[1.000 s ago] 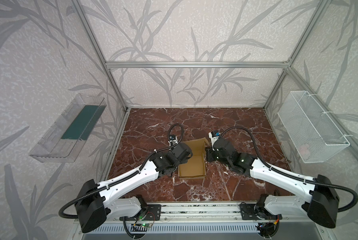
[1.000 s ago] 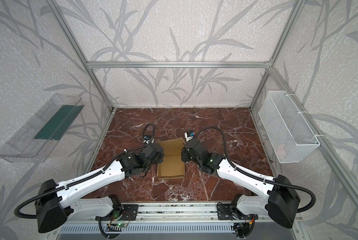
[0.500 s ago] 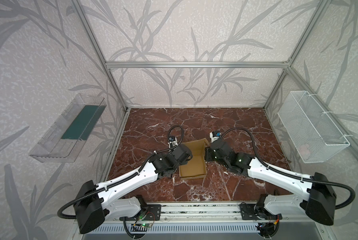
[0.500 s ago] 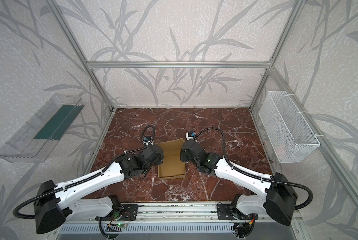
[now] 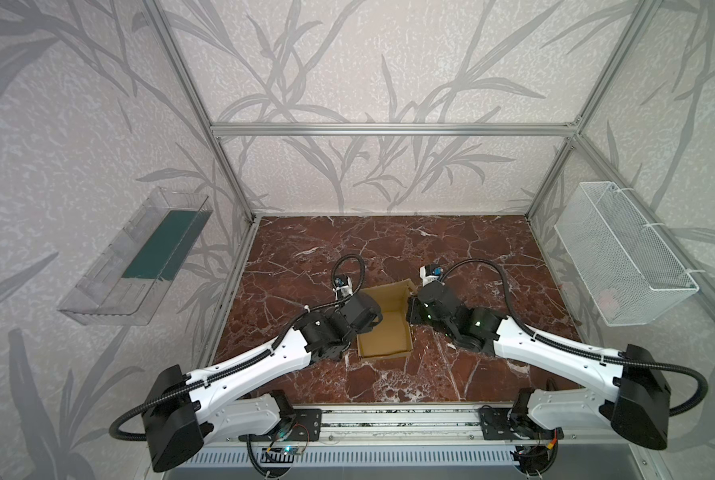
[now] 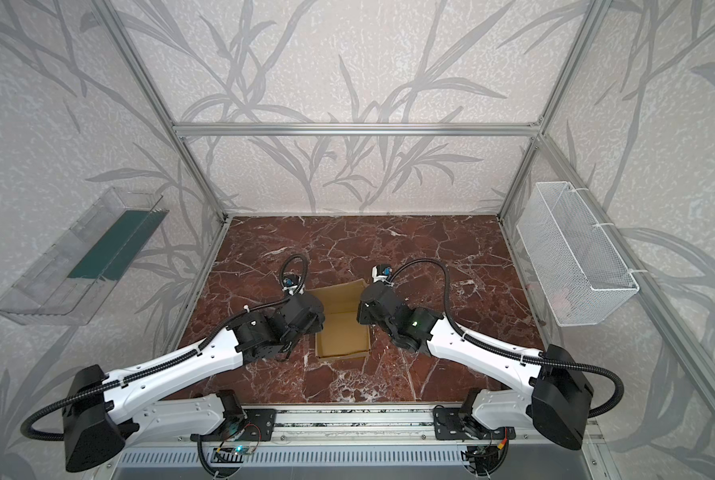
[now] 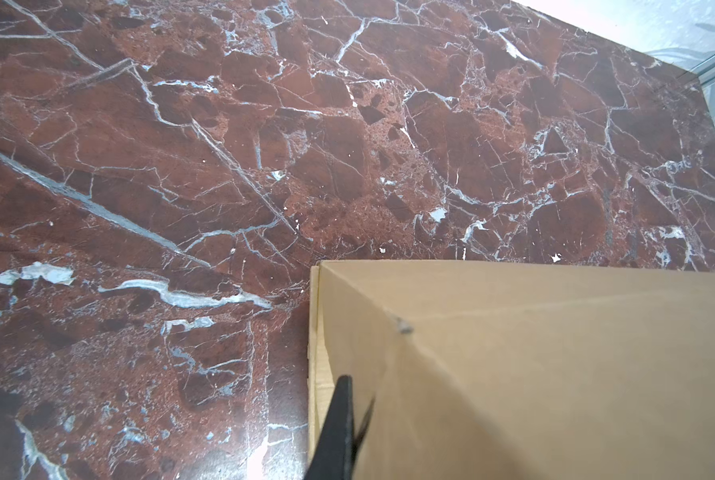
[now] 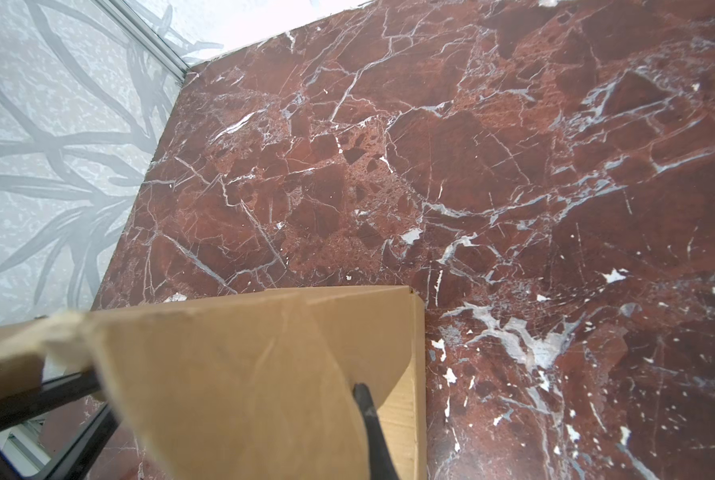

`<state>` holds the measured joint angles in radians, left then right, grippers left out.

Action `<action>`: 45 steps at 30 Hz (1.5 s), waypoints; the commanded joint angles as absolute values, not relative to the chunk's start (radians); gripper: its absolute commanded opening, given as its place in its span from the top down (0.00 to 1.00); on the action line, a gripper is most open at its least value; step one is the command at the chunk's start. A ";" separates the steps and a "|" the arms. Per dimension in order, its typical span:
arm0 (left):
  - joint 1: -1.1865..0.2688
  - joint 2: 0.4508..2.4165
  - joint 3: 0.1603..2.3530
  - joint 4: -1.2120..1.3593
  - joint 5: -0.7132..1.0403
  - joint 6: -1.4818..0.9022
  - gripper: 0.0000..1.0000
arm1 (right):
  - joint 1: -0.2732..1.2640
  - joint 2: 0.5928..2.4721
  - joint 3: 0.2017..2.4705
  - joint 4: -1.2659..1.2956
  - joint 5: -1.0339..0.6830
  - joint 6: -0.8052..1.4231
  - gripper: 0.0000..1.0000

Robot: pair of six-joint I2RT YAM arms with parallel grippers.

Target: Fold the paper box

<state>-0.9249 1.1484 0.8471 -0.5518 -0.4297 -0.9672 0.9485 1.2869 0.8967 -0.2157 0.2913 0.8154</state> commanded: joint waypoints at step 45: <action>-1.022 0.970 0.652 -0.588 -0.508 -1.137 1.00 | 1.179 1.365 0.905 -0.330 0.519 0.985 1.00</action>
